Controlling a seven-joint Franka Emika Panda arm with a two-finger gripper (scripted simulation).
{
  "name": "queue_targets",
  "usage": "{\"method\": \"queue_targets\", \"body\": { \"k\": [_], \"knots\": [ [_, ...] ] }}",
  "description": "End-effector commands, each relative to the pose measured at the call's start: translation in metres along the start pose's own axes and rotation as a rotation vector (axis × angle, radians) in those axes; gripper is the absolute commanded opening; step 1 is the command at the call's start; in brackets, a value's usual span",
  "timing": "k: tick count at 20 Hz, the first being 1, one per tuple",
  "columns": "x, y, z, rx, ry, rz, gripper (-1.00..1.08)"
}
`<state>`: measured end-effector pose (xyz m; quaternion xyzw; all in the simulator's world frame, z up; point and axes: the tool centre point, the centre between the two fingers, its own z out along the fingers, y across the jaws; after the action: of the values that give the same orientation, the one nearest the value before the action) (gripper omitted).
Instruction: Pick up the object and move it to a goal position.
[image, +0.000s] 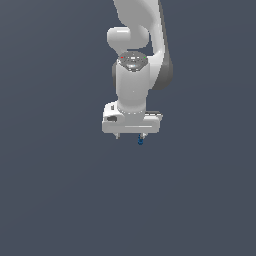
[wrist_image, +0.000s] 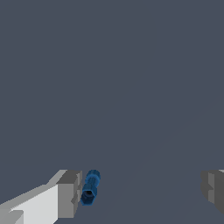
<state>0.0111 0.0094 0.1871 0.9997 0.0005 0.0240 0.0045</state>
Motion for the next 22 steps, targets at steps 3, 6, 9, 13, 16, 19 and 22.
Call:
{"method": "queue_targets", "body": {
  "k": [3,6,9,13,16,19,22],
  "knots": [
    [0.0,0.001,0.001,0.001,0.0,0.001,1.0],
    [0.0,0.009,0.003,0.004,-0.002,0.004,1.0],
    [-0.001,0.017,0.006,0.008,-0.004,0.008,1.0],
    [0.0,0.019,0.006,0.009,-0.004,0.008,1.0],
    [-0.002,0.016,0.008,0.009,-0.005,0.012,1.0],
    [-0.007,0.011,0.014,0.009,-0.008,0.025,1.0],
    [-0.015,0.002,0.023,0.009,-0.012,0.043,1.0]
  ]
}}
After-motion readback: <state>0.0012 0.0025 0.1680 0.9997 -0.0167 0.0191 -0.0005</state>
